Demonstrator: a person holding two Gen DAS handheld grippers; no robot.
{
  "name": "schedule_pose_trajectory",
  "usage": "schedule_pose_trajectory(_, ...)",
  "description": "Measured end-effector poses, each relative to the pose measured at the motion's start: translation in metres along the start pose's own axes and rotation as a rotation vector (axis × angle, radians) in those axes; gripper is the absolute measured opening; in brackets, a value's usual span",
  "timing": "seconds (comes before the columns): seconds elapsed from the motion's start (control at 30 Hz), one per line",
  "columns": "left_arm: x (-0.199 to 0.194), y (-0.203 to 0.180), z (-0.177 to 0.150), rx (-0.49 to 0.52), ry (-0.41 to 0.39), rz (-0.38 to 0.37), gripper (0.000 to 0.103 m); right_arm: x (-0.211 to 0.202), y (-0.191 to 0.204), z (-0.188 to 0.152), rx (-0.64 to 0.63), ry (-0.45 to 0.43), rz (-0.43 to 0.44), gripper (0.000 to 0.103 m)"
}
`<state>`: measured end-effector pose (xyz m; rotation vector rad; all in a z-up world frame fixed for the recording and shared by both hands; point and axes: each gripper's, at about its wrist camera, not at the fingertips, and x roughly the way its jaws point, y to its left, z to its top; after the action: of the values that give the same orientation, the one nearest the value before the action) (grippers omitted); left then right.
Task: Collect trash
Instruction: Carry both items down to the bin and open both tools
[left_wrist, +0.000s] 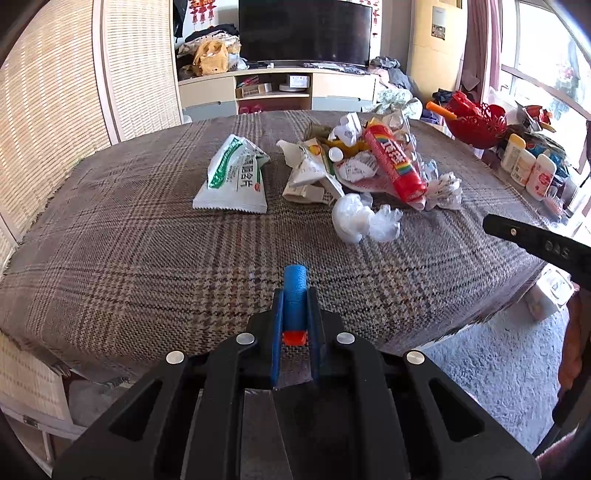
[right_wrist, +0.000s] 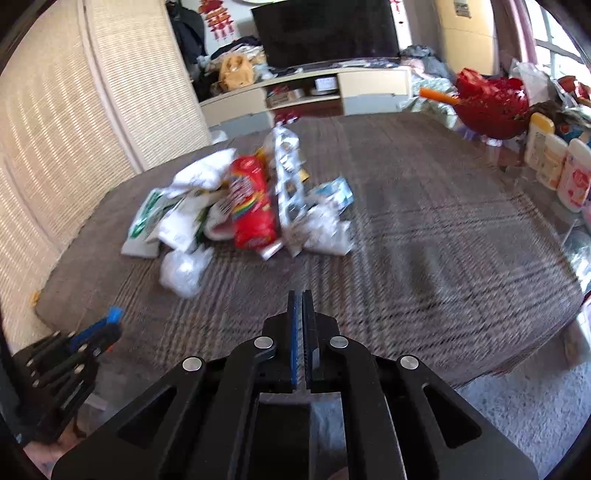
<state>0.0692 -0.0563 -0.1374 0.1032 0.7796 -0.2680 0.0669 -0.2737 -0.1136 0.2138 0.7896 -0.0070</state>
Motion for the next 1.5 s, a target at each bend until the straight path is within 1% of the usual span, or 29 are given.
schedule_pose_trajectory(0.03,0.0,0.0,0.002,-0.005,-0.005,-0.005,0.011,0.002,-0.001,0.003,-0.002,0.001,-0.016,0.01)
schedule_pose_trajectory(0.07,0.001,0.0,0.004,-0.008,-0.007,-0.01,0.011,0.004,-0.002,0.007,-0.001,-0.003,-0.023,0.018)
schedule_pose_trajectory(0.1,0.002,-0.001,0.007,-0.01,-0.01,-0.016,0.011,0.005,-0.001,0.009,0.002,-0.01,-0.028,0.048)
schedule_pose_trajectory(0.13,0.004,-0.003,0.01,-0.008,-0.011,-0.019,0.011,0.007,-0.002,0.011,0.009,-0.024,-0.031,0.066)
schedule_pose_trajectory(0.37,0.016,-0.006,0.019,-0.006,-0.01,-0.038,0.011,0.039,-0.006,0.036,0.015,-0.025,-0.031,0.064)
schedule_pose_trajectory(0.47,0.019,-0.004,0.019,-0.004,-0.005,-0.032,0.011,0.058,-0.006,0.044,0.01,0.0,-0.019,0.06)
schedule_pose_trajectory(0.5,0.02,-0.003,0.019,-0.008,-0.003,-0.032,0.011,0.063,-0.006,0.044,0.003,0.012,-0.018,0.055)
schedule_pose_trajectory(0.53,0.02,-0.002,0.019,-0.011,-0.002,-0.032,0.011,0.066,-0.004,0.043,-0.003,0.021,-0.016,0.042)
schedule_pose_trajectory(0.57,0.02,-0.001,0.019,-0.012,-0.002,-0.031,0.011,0.069,-0.003,0.043,-0.008,0.031,-0.01,0.038)
schedule_pose_trajectory(0.6,0.019,0.001,0.019,-0.012,-0.003,-0.03,0.011,0.069,-0.003,0.042,-0.009,0.029,-0.008,0.031)
schedule_pose_trajectory(0.63,0.018,0.001,0.018,-0.011,-0.004,-0.027,0.011,0.068,-0.004,0.041,-0.008,0.024,-0.008,0.029)
schedule_pose_trajectory(0.73,0.012,0.001,0.016,-0.008,-0.014,-0.03,0.011,0.057,-0.008,0.034,0.011,0.011,0.008,0.024)
schedule_pose_trajectory(0.9,-0.006,-0.006,0.01,0.007,-0.043,-0.041,0.011,0.023,-0.007,0.012,0.006,-0.011,0.018,0.024)
schedule_pose_trajectory(1.1,-0.031,-0.019,-0.005,0.009,-0.058,-0.103,0.011,-0.018,0.006,-0.017,-0.025,-0.018,0.03,0.024)
schedule_pose_trajectory(1.27,-0.04,-0.03,-0.03,-0.001,-0.023,-0.129,0.011,-0.044,0.015,-0.047,-0.043,-0.004,0.072,0.024)
schedule_pose_trajectory(1.4,-0.04,-0.034,-0.052,-0.008,0.009,-0.137,0.011,-0.045,0.022,-0.072,-0.062,0.051,0.091,0.024)
schedule_pose_trajectory(1.5,-0.031,-0.04,-0.076,-0.027,0.068,-0.149,0.011,-0.037,0.026,-0.09,-0.074,0.1,0.1,0.024)
